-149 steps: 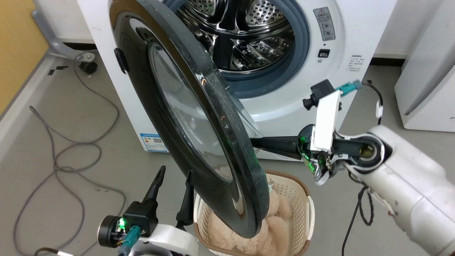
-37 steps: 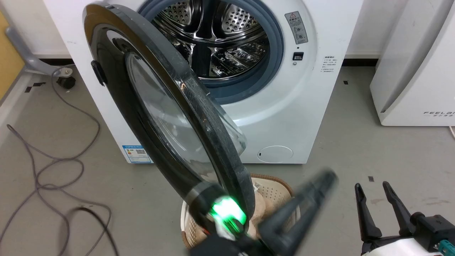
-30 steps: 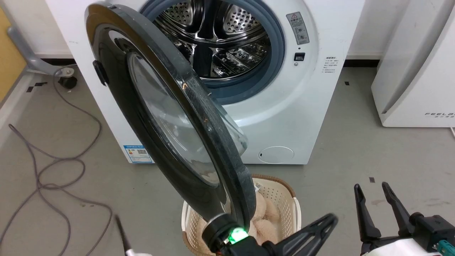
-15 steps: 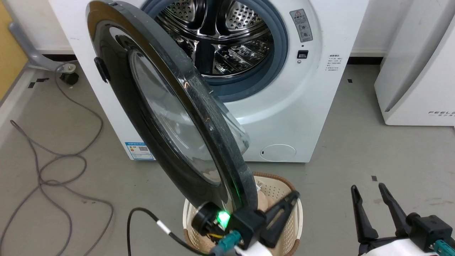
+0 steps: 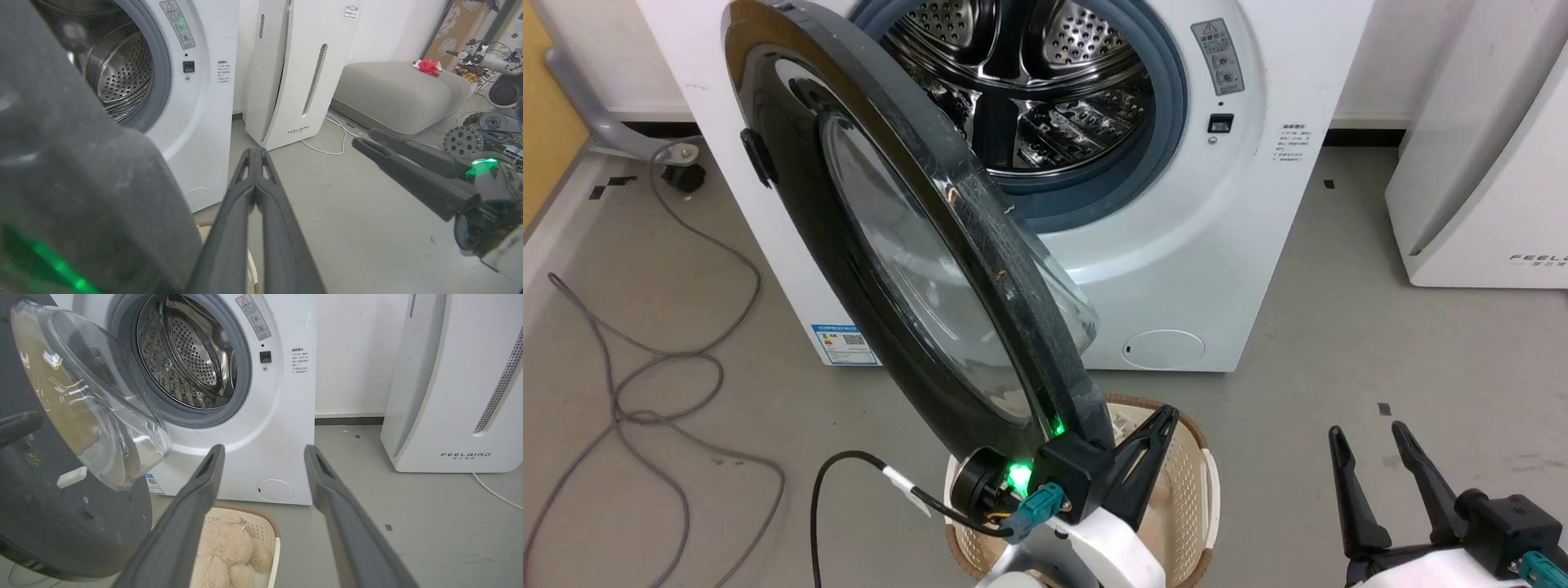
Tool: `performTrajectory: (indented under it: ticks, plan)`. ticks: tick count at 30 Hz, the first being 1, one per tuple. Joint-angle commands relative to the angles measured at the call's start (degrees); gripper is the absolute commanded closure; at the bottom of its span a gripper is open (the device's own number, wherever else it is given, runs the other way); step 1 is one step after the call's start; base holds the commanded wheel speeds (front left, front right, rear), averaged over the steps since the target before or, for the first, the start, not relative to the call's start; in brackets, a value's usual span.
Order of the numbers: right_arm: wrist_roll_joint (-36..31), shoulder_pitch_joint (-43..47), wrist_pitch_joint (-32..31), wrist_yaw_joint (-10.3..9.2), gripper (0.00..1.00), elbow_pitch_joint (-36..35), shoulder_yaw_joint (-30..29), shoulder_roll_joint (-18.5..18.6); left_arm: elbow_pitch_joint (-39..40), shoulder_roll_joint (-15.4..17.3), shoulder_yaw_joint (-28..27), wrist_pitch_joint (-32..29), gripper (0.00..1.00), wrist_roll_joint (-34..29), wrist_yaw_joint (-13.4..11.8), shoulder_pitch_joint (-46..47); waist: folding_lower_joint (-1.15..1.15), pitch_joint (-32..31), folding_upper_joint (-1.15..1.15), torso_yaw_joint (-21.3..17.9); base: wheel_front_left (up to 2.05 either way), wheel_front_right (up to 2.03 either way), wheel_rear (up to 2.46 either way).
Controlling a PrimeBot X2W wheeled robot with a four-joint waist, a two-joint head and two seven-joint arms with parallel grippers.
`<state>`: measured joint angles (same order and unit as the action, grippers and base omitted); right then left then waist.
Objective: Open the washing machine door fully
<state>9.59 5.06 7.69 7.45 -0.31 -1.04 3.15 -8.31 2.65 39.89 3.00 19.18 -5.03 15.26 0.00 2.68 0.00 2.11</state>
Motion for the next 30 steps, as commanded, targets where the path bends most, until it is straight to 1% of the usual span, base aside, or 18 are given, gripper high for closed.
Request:
performTrajectory:
  ticks: [1, 4, 9, 16, 20, 23, 30]
  plan:
    - [0.3, -0.7, 0.3, 0.03, 0.00, 0.1, 0.0, -0.3, -0.4, 0.3, -0.6, -0.1, 1.00, 0.6, -1.1, 0.1, 0.00, -0.2, 0.00, 0.1, 0.00, 0.00, 0.00]
    - [0.4, -0.1, 0.3, 0.03, 0.00, 0.2, -0.3, -0.3, 0.4, 0.4, -0.8, -0.2, 1.00, 1.1, -2.1, -1.4, 0.00, -1.0, 0.00, 0.4, 0.00, 0.00, 0.00]
    - [0.6, 0.9, 0.1, 0.03, 0.00, 0.3, -1.0, -0.3, 2.9, 1.5, -0.8, -1.1, 1.00, 1.5, -3.5, -4.4, 0.00, -2.1, 0.00, 1.5, 0.00, 0.00, 0.00]
    - [0.7, 1.1, 0.1, 0.03, 0.00, -0.4, -1.7, -0.3, 7.2, 4.2, -0.5, -3.1, 1.00, 1.4, -5.2, -8.4, 0.00, -2.4, 0.00, 4.8, 0.00, 0.00, 0.00]
    - [0.8, 0.9, 0.0, 0.03, 0.00, -0.4, -1.7, -0.3, 8.6, 5.1, -0.5, -3.3, 1.00, 1.3, -5.5, -9.0, 0.00, -2.4, 0.00, 6.7, 0.00, 0.00, 0.00]
    - [0.8, 0.7, -0.1, 0.03, 0.00, -0.4, -1.5, -0.3, 9.0, 5.5, -0.4, -3.3, 1.00, 1.3, -5.4, -8.9, 0.00, -2.3, 0.00, 7.3, 0.00, 0.00, 0.00]
    - [0.9, 0.4, -0.1, 0.03, 0.00, -0.1, -0.6, -0.3, 8.2, 5.2, 0.2, -3.3, 1.00, 1.0, -5.3, -7.8, 0.00, -2.2, 0.00, 6.0, 0.00, 0.00, 0.00]
